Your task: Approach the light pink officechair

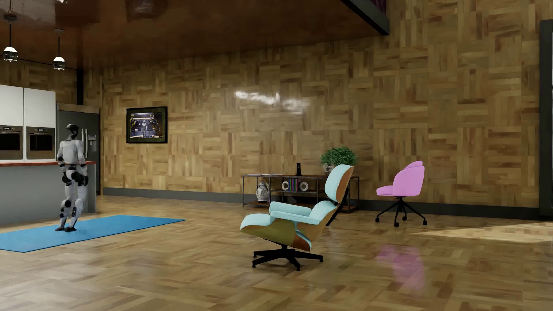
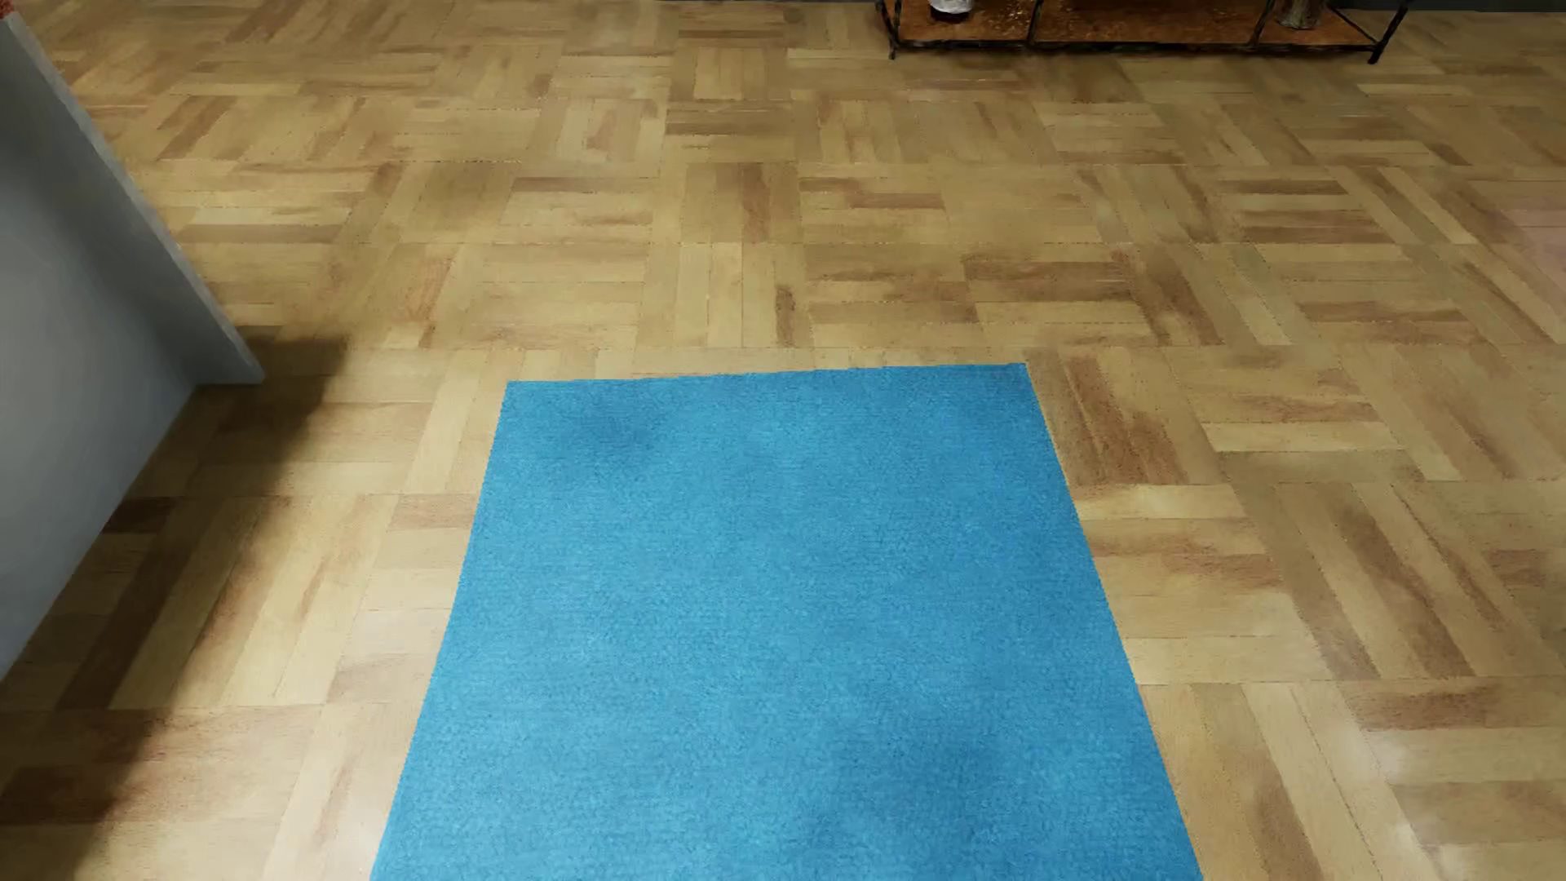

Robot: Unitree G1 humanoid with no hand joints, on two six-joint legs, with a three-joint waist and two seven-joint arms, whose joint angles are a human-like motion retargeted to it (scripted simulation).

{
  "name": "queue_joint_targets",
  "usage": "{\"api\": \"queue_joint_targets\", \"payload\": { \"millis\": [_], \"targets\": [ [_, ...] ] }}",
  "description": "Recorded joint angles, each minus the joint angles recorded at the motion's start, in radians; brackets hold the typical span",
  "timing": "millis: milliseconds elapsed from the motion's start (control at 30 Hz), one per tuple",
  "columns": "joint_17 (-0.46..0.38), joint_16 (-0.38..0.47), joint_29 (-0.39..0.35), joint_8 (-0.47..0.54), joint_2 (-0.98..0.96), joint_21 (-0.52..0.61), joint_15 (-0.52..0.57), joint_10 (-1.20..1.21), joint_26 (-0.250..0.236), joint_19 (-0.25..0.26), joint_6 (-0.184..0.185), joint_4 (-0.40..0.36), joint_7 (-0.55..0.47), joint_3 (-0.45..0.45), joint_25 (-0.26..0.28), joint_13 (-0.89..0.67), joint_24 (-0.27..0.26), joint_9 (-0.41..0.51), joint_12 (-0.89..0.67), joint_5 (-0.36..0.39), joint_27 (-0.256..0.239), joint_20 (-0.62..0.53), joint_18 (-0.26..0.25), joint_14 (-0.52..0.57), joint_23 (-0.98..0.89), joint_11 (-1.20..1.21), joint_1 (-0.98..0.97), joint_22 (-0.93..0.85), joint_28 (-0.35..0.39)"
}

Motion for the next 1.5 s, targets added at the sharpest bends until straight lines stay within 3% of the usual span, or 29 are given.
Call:
{"api": "queue_joint_targets", "payload": {
  "millis": [33,67,100,167,233,300,467,533,600,633,700,733,800,833,867,967,1000,1067,1100,1167,1200,1233,1267,1300,1333,1400,1433,1500],
  "targets": [
    [0.003,0.003,0.0,0.0,-0.025,0.005,0.016,0.023,0.0,0.0,0.001,0.004,0.0,-0.026,0.0,-0.008,0.0,-0.004,0.006,0.01,0.0,0.067,0.0,-0.024,0.002,0.014,-0.027,0.013,0.0],
    [-0.001,-0.002,0.0,0.0,-0.016,0.002,0.009,-0.065,0.0,0.0,0.015,0.006,0.0,0.031,0.0,0.013,0.0,-0.018,0.038,0.025,0.0,0.096,0.0,-0.075,-0.008,0.026,0.012,0.009,0.0],
    [-0.005,0.005,0.0,0.0,-0.022,0.005,0.021,0.266,0.0,0.0,0.003,-0.002,0.0,-0.005,0.0,0.0,0.0,-0.002,0.034,0.018,0.0,0.074,0.0,-0.201,-0.017,0.036,-0.041,0.005,0.0],
    [-0.013,0.007,0.0,0.0,0.015,-0.017,-0.042,0.455,0.0,0.0,0.013,0.013,0.0,0.011,0.0,0.0,0.0,0.023,0.055,0.034,0.0,0.075,0.0,-0.217,-0.061,0.037,-0.156,-0.004,0.0],
    [-0.038,-0.014,0.0,0.0,0.088,0.035,-0.084,0.688,0.0,0.0,0.025,0.028,0.0,0.037,0.0,-0.038,0.0,0.076,0.067,0.032,0.0,0.084,0.0,-0.178,-0.071,0.043,-0.269,0.021,0.0],
    [-0.025,-0.008,0.0,0.0,0.117,0.017,-0.142,0.689,0.0,0.0,0.0,0.031,0.0,0.137,0.0,-0.07,0.0,0.055,0.102,0.005,0.0,0.079,0.0,-0.168,-0.06,0.014,-0.387,0.017,0.0],
    [-0.034,0.0,0.0,0.0,0.335,-0.031,-0.341,0.417,0.0,0.0,-0.005,0.054,0.0,0.224,0.0,-0.134,0.0,0.073,0.147,-0.023,0.0,0.089,0.0,0.035,-0.117,-0.066,-0.583,0.091,0.0],
    [-0.038,0.001,0.0,0.0,0.395,-0.032,-0.355,0.392,0.0,0.0,-0.005,0.062,0.0,0.26,0.0,-0.152,0.0,0.081,0.152,-0.037,0.0,0.099,0.0,0.025,-0.107,-0.065,-0.625,0.108,0.0],
    [-0.035,0.013,0.0,0.0,0.435,0.005,-0.29,0.526,0.0,0.0,-0.021,0.058,0.0,0.309,0.0,-0.142,0.0,0.078,0.156,-0.071,0.0,0.084,0.0,0.031,-0.073,-0.041,-0.661,0.108,0.0],
    [-0.017,0.014,0.0,0.0,0.43,0.005,-0.199,0.59,0.0,0.0,-0.048,0.039,0.0,0.321,0.0,-0.123,0.0,0.075,0.145,-0.104,0.0,0.058,0.0,0.006,-0.034,0.006,-0.668,0.128,0.0],
    [-0.007,0.009,0.0,0.0,0.37,-0.001,0.1,0.656,0.0,0.0,-0.046,0.012,0.0,0.3,0.0,-0.04,0.0,0.06,0.138,-0.129,0.0,0.093,0.0,-0.08,-0.028,0.235,-0.591,0.126,0.0],
    [-0.015,0.003,0.0,0.0,0.292,0.042,0.226,0.648,0.0,0.0,-0.046,-0.018,0.0,0.244,0.0,-0.028,0.0,0.071,0.126,-0.133,0.0,0.116,0.0,-0.115,-0.019,0.416,-0.536,0.122,0.0],
    [-0.026,-0.003,0.0,0.0,0.059,0.075,0.222,0.603,0.0,0.0,-0.028,-0.038,0.0,0.176,0.0,0.007,0.0,0.078,0.098,-0.129,0.0,0.121,0.0,-0.178,-0.002,0.808,-0.404,0.063,0.0],
    [-0.018,-0.007,0.0,0.0,-0.044,0.024,0.219,0.55,0.0,0.0,-0.007,-0.038,0.0,0.095,0.0,0.032,0.0,0.09,0.082,-0.101,0.0,0.14,0.0,-0.18,0.007,0.878,-0.323,0.02,0.0],
    [-0.029,-0.001,0.0,0.0,-0.146,0.003,0.223,0.49,0.0,0.0,0.01,-0.036,0.0,0.03,0.0,0.064,0.0,0.09,0.063,-0.088,0.0,0.132,0.0,-0.186,-0.012,0.851,-0.243,-0.024,0.0],
    [-0.05,0.02,0.0,0.0,-0.302,0.05,0.44,0.321,0.0,0.0,0.049,-0.003,0.0,-0.123,0.0,0.109,0.0,0.1,0.036,-0.057,0.0,0.183,0.0,-0.223,0.013,0.346,0.033,-0.136,0.0],
    [-0.056,0.031,0.0,0.0,-0.337,0.046,0.375,0.288,0.0,0.0,0.05,0.0,0.0,-0.158,0.0,0.129,0.0,0.091,0.016,-0.06,0.0,0.186,0.0,-0.263,0.005,0.168,0.096,-0.164,0.0],
    [-0.051,0.048,0.0,0.0,-0.374,0.052,-0.079,0.264,0.0,0.0,0.054,-0.002,0.0,-0.179,0.0,0.15,0.0,0.07,-0.03,-0.058,0.0,0.194,0.0,-0.343,0.036,-0.021,0.208,-0.179,0.0],
    [-0.051,0.041,0.0,0.0,-0.397,0.073,-0.13,0.279,0.0,0.0,0.056,0.001,0.0,-0.21,0.0,0.154,0.0,0.066,-0.038,-0.069,0.0,0.219,0.0,-0.358,0.043,-0.009,0.234,-0.169,0.0],
    [-0.046,0.02,0.0,0.0,-0.46,0.09,0.287,0.358,0.0,0.0,0.088,0.033,0.0,-0.24,0.0,0.163,0.0,0.068,-0.03,-0.039,0.0,0.246,0.0,-0.251,0.056,0.092,0.275,-0.124,0.0],
    [-0.044,-0.002,0.0,0.0,-0.461,0.104,0.399,0.46,0.0,0.0,0.119,0.068,0.0,-0.248,0.0,0.156,0.0,0.074,-0.003,-0.012,0.0,0.257,0.0,-0.1,0.072,0.179,0.268,-0.09,0.0],
    [-0.046,-0.017,0.0,0.0,-0.409,0.109,0.397,0.626,0.0,0.0,0.134,0.09,0.0,-0.224,0.0,0.156,0.0,0.072,0.029,0.019,0.0,0.238,0.0,0.103,0.083,0.217,0.232,-0.053,0.0],
    [-0.037,-0.024,0.0,0.0,-0.364,0.077,0.38,0.832,0.0,0.0,0.133,0.103,0.0,-0.193,0.0,0.156,0.0,0.064,0.06,0.05,0.0,0.223,0.0,0.23,0.086,0.242,0.132,-0.038,0.0],
    [-0.046,-0.022,0.0,0.0,-0.283,0.079,0.329,1.034,0.0,0.0,0.141,0.124,0.0,-0.158,0.0,0.141,0.0,0.076,0.078,0.074,0.0,0.177,0.0,0.154,0.059,0.232,0.04,-0.024,0.0],
    [-0.047,-0.022,0.0,0.0,-0.183,0.07,0.254,1.149,0.0,0.0,0.133,0.132,0.0,-0.106,0.0,0.121,0.0,0.087,0.098,0.072,0.0,0.156,0.0,-0.013,0.043,0.201,-0.05,-0.02,0.0],
    [-0.05,-0.012,0.0,0.0,-0.015,0.076,0.113,1.129,0.0,0.0,0.074,0.114,0.0,0.023,0.0,0.051,0.0,0.078,0.137,0.041,0.0,0.159,0.0,-0.175,0.01,0.124,-0.233,0.015,0.0],
    [-0.07,-0.004,0.0,0.0,0.088,0.111,0.03,1.001,0.0,0.0,0.055,0.115,0.0,0.083,0.0,0.013,0.0,0.079,0.165,0.025,0.0,0.145,0.0,-0.181,-0.027,0.069,-0.28,0.011,0.0],
    [-0.085,0.015,0.0,0.0,0.252,0.065,-0.118,0.668,0.0,0.0,0.021,0.122,0.0,0.155,0.0,-0.055,0.0,0.075,0.196,-0.01,0.0,0.157,0.0,-0.117,-0.067,-0.016,-0.358,0.035,0.0]
  ]
}}
